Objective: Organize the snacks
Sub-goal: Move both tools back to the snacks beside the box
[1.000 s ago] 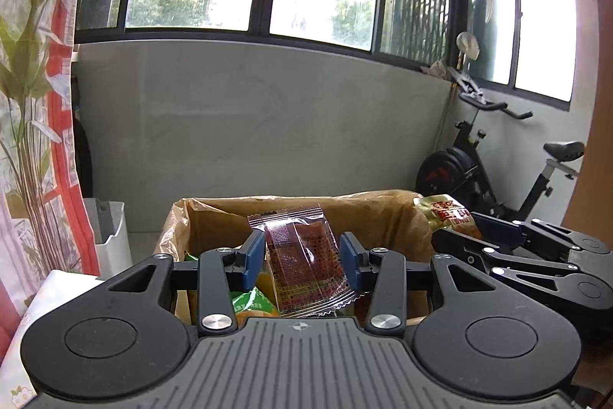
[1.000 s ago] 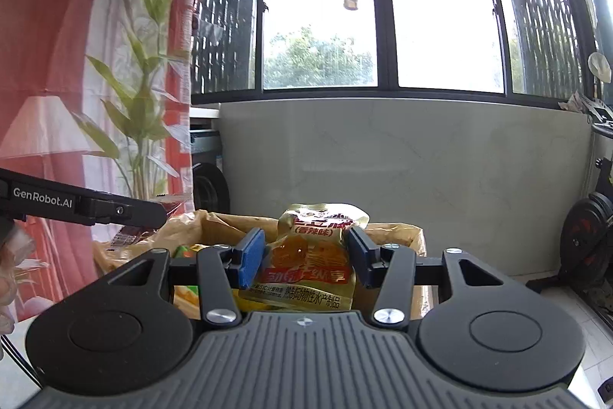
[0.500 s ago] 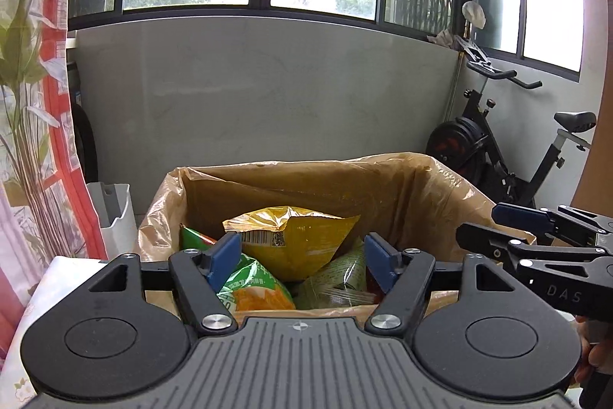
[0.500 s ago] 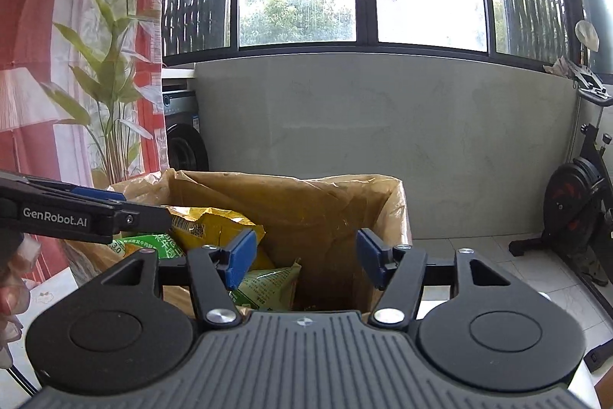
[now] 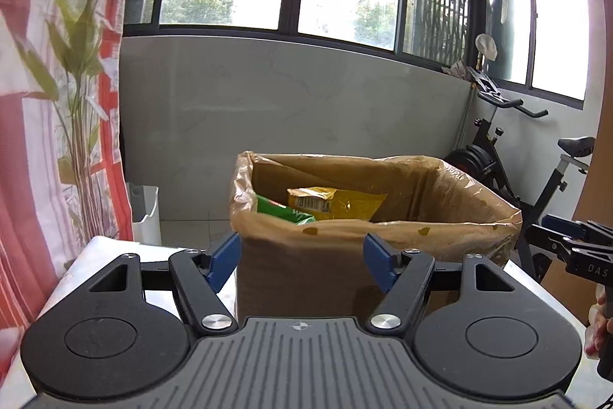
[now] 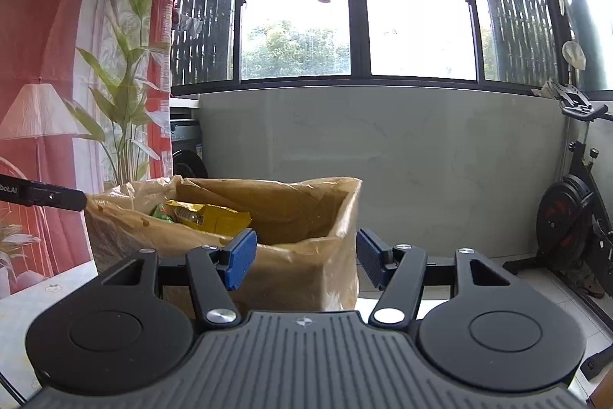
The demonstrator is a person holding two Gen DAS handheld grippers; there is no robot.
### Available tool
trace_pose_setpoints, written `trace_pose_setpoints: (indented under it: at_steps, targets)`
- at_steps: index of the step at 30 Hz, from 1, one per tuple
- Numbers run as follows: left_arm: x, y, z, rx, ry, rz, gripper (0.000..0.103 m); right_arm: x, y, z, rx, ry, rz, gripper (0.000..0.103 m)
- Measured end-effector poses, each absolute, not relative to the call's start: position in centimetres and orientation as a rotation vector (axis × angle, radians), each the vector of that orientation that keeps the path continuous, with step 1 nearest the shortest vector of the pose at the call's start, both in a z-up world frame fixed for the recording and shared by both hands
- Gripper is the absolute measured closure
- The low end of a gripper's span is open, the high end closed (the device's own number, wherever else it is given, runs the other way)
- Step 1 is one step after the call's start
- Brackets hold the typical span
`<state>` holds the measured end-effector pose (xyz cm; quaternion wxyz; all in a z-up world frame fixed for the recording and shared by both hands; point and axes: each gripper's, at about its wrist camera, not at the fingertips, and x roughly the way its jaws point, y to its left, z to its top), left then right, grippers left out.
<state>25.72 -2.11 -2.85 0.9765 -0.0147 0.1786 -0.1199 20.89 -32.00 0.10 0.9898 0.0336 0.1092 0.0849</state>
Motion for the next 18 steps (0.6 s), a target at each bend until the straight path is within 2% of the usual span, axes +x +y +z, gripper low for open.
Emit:
trace_pose_setpoints:
  at_steps: [6, 18]
  targets:
    - [24.4, -1.7, -5.1, -0.101, 0.395, -0.2, 0.031, 19.7, -32.4, -4.2, 0.077, 0.315, 0.114, 0.042]
    - [24.0, -3.7, -8.6, -0.068, 0.485, -0.206, 0.034, 21.0, -30.7, -11.7, 0.042, 0.532, 0.039, 0.043]
